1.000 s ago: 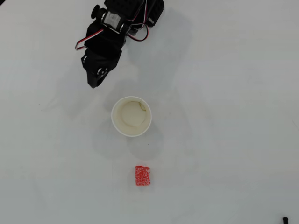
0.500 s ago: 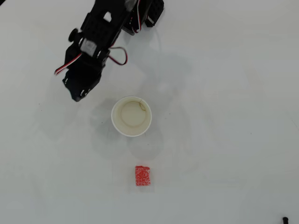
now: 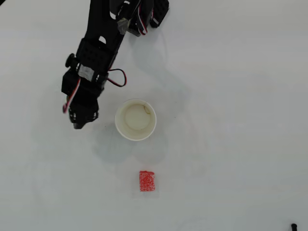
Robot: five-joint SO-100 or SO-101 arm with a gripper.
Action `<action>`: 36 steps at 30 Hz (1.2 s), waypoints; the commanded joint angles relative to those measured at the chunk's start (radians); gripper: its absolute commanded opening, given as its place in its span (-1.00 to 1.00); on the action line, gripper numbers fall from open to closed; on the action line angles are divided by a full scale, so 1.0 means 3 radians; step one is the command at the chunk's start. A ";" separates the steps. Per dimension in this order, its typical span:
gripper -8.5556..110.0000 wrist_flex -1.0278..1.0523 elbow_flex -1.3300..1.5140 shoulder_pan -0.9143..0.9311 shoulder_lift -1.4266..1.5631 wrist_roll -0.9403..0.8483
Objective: Grasp a red cube and put it in the cup.
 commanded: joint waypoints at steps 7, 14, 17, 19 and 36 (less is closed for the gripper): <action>-0.85 0.0015 -0.0307 -0.0123 -0.0281 -0.1554; -0.85 0.0005 -0.0532 -0.0256 -0.0424 -0.1565; -0.85 0.0061 -0.0562 -0.0317 -0.0419 -0.1565; -0.85 0.0082 -0.0583 -0.0368 -0.0419 -0.1565; -0.85 0.0107 -0.1007 -0.0833 -0.0813 -0.1554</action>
